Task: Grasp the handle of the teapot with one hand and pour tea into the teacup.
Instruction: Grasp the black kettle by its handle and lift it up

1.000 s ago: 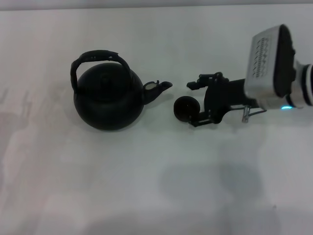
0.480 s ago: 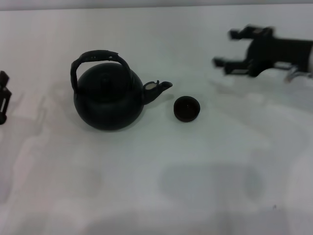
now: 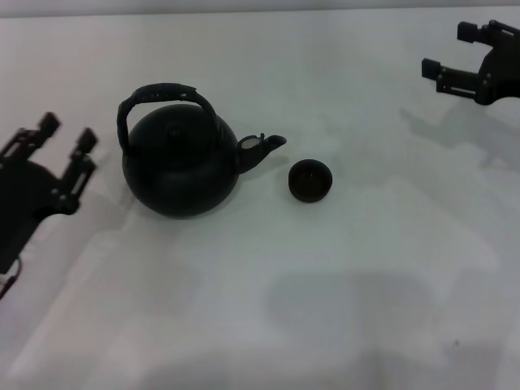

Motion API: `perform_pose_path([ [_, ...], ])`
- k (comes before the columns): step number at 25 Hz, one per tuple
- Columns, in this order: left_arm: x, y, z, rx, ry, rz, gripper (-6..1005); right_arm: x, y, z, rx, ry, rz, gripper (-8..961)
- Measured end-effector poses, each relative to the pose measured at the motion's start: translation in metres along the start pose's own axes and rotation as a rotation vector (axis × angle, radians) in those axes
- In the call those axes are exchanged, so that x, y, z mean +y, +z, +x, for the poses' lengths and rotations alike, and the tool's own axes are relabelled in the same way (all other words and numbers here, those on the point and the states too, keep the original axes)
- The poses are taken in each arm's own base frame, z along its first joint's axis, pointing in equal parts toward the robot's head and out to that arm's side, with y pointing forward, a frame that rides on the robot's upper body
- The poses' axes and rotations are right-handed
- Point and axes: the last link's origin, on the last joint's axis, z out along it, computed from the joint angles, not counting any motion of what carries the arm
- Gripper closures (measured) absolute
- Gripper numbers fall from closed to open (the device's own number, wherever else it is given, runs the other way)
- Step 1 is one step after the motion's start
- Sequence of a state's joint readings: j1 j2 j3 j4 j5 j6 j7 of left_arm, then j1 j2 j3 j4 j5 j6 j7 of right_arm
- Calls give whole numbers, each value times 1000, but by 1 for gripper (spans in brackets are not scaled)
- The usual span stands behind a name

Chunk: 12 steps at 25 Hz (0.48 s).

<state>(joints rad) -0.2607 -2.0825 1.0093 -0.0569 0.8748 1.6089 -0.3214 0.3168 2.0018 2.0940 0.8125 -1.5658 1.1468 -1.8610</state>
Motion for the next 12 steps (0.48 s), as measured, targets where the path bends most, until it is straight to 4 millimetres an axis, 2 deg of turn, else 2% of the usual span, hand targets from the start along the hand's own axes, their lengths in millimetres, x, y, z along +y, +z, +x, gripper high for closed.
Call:
perform_pose_path([
  [7,3,18,-5,-59,-70,-77,545,2,0,7,8,7,-2,99],
  [12,3,20,-8,-80,-78,-70,549,1,-1,6,3,5,1,100],
])
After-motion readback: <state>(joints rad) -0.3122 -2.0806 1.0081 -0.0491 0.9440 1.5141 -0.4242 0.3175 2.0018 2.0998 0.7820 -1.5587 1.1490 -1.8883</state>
